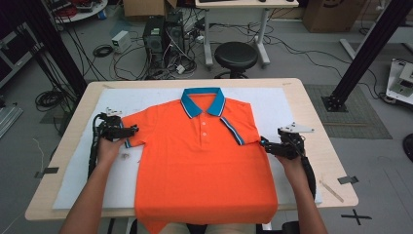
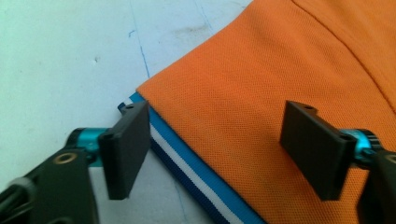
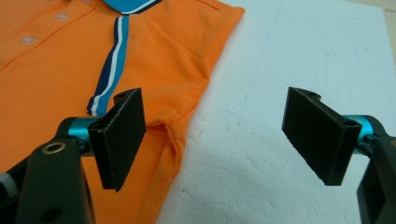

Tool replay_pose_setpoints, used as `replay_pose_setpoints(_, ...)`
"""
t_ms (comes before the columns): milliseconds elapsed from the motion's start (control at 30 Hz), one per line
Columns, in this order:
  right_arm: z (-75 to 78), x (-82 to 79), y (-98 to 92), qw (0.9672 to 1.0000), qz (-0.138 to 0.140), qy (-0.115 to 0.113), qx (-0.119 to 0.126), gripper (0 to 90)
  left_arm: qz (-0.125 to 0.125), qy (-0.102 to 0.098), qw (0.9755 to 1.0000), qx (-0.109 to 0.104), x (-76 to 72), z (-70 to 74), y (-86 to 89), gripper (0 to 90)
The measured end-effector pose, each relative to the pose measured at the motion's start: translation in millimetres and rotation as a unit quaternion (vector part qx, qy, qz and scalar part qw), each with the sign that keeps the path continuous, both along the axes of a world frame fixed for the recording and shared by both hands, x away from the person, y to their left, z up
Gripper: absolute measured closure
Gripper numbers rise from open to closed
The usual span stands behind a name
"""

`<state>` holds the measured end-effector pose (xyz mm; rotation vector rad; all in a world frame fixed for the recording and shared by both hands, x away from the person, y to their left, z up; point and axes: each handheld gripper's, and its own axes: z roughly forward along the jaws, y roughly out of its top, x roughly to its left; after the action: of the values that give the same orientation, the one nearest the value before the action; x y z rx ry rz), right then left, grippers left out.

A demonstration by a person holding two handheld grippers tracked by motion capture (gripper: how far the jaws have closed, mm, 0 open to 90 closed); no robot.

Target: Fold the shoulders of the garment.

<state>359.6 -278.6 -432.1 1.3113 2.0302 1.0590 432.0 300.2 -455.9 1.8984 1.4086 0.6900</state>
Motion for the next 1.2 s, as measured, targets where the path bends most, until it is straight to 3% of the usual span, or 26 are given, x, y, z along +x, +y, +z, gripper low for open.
replay_pose_setpoints(200, 0.0, -0.4, 0.0, 1.0000, -0.001, 0.001, 0.002, 21.9, 0.003, 0.001, 1.0000, -0.003, -2.3, 0.2, -1.5, 42.0)
replay_pose_setpoints(233, -0.1, -0.3, -0.1, 1.0000, -0.001, 0.001, 0.002, 21.9, 0.006, 0.000, 1.0000, 0.000, -3.7, 0.7, -1.8, 47.3)
replay_pose_setpoints(333, 0.0, -0.1, -0.7, 1.0000, 0.000, 0.001, 0.003, 22.0, 0.008, -0.005, 1.0000, 0.001, -6.3, 1.6, -2.2, 76.9)
replay_pose_setpoints(433, 0.2, -0.2, -0.9, 1.0000, -0.002, 0.002, 0.005, 22.0, 0.003, -0.018, 0.9997, -0.014, -7.5, 10.5, -8.2, 82.0)
replay_pose_setpoints(467, 0.2, -0.2, -0.9, 1.0000, -0.002, 0.002, 0.005, 22.0, 0.003, -0.018, 0.9997, -0.014, -7.5, 10.5, -8.2, 82.3)
replay_pose_setpoints(533, 0.1, 0.1, -0.9, 1.0000, -0.001, 0.001, 0.004, 22.0, -0.010, -0.038, 0.9984, -0.041, -7.6, 22.5, -16.0, 82.3)
replay_pose_setpoints(667, 0.5, 0.0, -0.4, 1.0000, 0.000, 0.001, 0.008, 22.1, -0.025, -0.059, 0.9969, -0.045, -9.9, 29.1, -25.9, 82.3)
replay_pose_setpoints(700, 0.6, 0.3, -1.0, 1.0000, 0.000, 0.000, 0.007, 22.1, -0.039, -0.059, 0.9962, -0.051, -10.5, 31.3, -34.1, 82.2)
replay_pose_setpoints(800, 0.8, -0.1, -0.7, 1.0000, 0.000, 0.000, 0.008, 22.0, -0.050, -0.055, 0.9957, -0.055, -9.7, 33.6, -41.5, 82.2)
replay_pose_setpoints(1000, 1.0, 0.0, -0.3, 1.0000, 0.000, 0.000, 0.008, 22.0, -0.086, -0.070, 0.9925, -0.052, -5.0, 46.3, -70.1, 82.1)
replay_pose_setpoints(1200, 1.9, -1.0, -3.7, 0.9999, -0.001, -0.001, 0.012, 22.1, -0.100, -0.044, 0.9929, -0.046, 0.2, 42.5, -91.4, 79.7)
